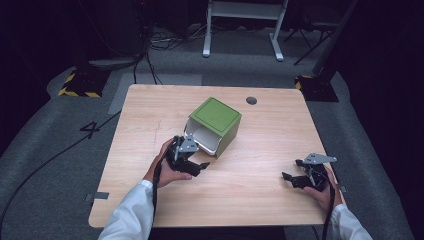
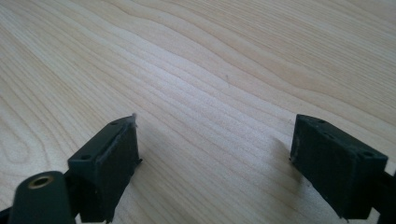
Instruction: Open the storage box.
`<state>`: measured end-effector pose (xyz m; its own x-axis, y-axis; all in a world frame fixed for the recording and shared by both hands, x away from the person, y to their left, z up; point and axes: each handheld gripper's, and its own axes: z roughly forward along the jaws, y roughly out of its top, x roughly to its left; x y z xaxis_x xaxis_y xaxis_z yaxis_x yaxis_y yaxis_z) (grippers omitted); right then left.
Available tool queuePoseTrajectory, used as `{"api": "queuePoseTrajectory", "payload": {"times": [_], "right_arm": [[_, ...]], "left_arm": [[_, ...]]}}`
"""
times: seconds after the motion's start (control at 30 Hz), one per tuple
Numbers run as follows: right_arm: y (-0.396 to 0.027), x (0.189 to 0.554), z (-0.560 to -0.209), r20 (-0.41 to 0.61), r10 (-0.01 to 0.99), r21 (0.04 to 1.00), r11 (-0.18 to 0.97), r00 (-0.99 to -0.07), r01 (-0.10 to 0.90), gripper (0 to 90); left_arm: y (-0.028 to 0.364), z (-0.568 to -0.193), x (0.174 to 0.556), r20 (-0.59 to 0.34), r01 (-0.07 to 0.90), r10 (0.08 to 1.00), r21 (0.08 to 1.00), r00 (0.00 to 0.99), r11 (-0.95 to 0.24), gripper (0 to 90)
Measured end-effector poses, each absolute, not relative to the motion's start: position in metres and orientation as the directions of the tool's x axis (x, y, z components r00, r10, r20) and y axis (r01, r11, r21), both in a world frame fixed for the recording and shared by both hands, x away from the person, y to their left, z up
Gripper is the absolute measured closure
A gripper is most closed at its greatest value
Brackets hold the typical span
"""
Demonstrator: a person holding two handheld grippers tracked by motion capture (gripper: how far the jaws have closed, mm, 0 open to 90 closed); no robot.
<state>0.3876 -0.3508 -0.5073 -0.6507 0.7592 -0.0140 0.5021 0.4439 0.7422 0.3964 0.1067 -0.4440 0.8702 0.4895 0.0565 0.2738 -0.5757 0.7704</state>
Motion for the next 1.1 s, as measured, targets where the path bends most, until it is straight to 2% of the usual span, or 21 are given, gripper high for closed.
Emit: {"api": "queuePoseTrajectory", "payload": {"times": [0.43,0.93,1.1], "right_arm": [[-0.351,0.388,-0.507,-0.014,0.759,0.742,0.444,-0.651,0.502,15.3],[-0.351,0.388,-0.507,-0.013,0.760,0.743,0.443,-0.650,0.502,15.3],[-0.351,0.387,-0.507,-0.013,0.760,0.742,0.443,-0.650,0.503,15.3]], "left_arm": [[0.082,-0.445,0.411,0.061,0.240,0.441,0.768,0.896,-0.594,17.8],[0.072,-0.461,0.429,0.038,0.273,0.437,0.731,0.899,-0.626,17.3],[0.071,-0.461,0.430,0.057,0.266,0.438,0.721,0.897,-0.640,20.5]]}}
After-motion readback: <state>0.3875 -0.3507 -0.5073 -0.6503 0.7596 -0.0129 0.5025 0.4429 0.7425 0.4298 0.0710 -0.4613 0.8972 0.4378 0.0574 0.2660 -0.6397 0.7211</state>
